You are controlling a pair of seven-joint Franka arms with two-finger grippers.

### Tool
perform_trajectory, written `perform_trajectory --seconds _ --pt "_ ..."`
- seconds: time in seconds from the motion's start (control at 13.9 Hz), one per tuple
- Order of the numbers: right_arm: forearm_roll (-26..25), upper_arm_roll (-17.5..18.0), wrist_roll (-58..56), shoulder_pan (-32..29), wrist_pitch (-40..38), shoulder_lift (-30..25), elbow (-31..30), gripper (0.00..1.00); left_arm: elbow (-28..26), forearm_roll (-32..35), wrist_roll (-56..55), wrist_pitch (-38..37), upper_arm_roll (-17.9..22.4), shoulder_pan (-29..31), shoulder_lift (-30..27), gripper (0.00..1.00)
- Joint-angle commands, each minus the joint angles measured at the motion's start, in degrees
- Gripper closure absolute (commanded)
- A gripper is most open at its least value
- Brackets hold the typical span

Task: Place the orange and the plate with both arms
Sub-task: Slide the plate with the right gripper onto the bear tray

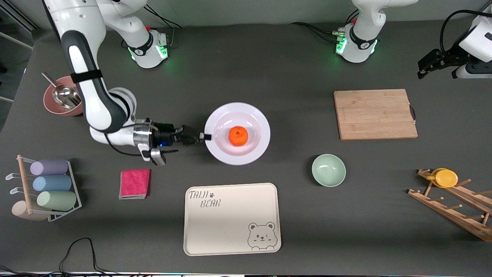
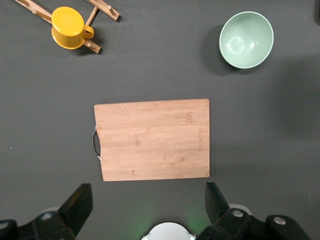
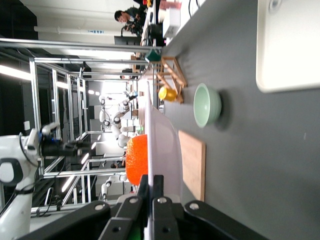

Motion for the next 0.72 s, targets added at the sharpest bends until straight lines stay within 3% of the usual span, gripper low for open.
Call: perform_trajectory --seconds 0.0,0.29,0.65 --pt "-0.7 0.0 4.2 -2.1 -2.3 10.1 14.9 1.0 1.7 -0.5 0.1 -1.3 0.1 0.3 1.1 0.0" --pt "-0.9 0.0 14.9 -4.0 -3.2 22.2 34.7 1.0 1.6 -0.4 0.4 -1.2 0.0 0.1 1.5 0.0" --pt "-0.7 0.0 19.0 -6.5 -2.1 33.6 51.3 1.0 1.6 -0.4 -0.1 -1.9 0.0 -0.1 1.5 0.0"
